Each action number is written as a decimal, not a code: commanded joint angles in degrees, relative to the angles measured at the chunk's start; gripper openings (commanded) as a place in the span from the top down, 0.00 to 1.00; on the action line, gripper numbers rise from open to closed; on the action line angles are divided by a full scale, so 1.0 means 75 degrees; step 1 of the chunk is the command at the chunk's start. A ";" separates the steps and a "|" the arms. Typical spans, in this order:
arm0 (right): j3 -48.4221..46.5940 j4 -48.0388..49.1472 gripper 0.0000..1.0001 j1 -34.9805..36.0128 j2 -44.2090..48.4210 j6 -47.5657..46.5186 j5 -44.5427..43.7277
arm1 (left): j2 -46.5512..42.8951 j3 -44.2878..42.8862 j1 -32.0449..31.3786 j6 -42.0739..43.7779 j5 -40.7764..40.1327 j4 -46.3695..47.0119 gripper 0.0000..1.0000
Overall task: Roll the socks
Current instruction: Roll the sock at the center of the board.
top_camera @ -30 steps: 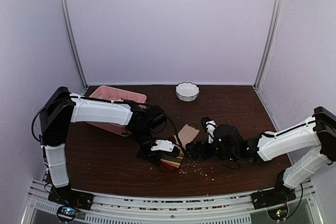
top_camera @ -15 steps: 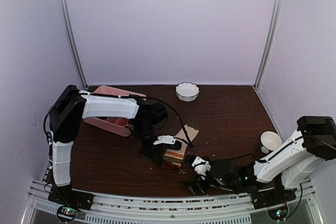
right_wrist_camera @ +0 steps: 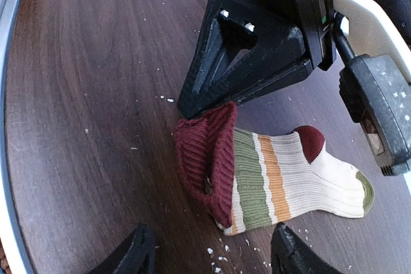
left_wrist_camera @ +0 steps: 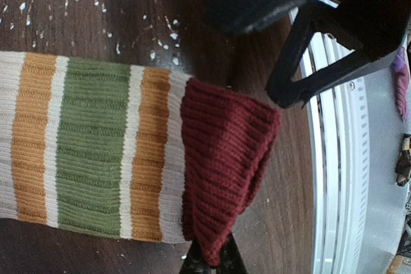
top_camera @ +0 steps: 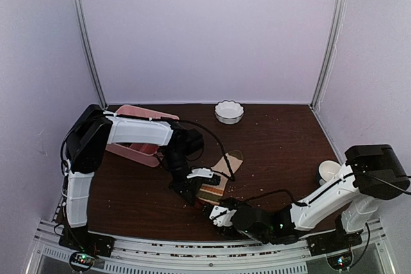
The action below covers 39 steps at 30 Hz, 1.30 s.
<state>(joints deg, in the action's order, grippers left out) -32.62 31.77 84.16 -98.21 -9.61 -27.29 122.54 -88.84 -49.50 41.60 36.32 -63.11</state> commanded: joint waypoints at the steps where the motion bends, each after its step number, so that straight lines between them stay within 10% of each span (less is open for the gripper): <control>1: -0.0466 -0.0345 0.42 -0.0145 -0.0309 -0.0707 -0.0049 | 0.0078 -0.0219 0.0027 0.0101 0.0257 -0.0210 1.00; 9: -0.1071 -0.0741 0.61 -0.0322 -0.0521 -0.1004 0.0330 | 0.0149 -0.0306 0.0025 0.0104 0.0209 -0.0256 1.00; 14: -0.1326 -0.1090 0.90 -0.0495 -0.0676 -0.0906 0.0554 | 0.0140 -0.0392 0.0025 0.0125 0.0223 -0.0335 0.95; 21: -0.1145 -0.1142 1.00 -0.0687 -0.0598 -0.0029 0.1094 | -0.0397 -0.0010 0.0131 0.0240 0.0107 -0.0114 0.36; 23: -0.0968 -0.0936 1.00 -0.0713 -0.0437 0.0493 0.1361 | -0.0859 0.0338 0.0181 0.0290 -0.0050 0.0187 0.04; 39: 0.0724 0.1904 1.00 -0.1872 -0.0476 0.4223 0.5215 | -0.3594 0.2972 0.0431 -0.1330 -0.3892 0.4297 0.02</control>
<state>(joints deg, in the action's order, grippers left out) -28.51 38.46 72.66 -98.89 13.50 2.83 97.97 -69.01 -48.29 38.76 21.63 -41.19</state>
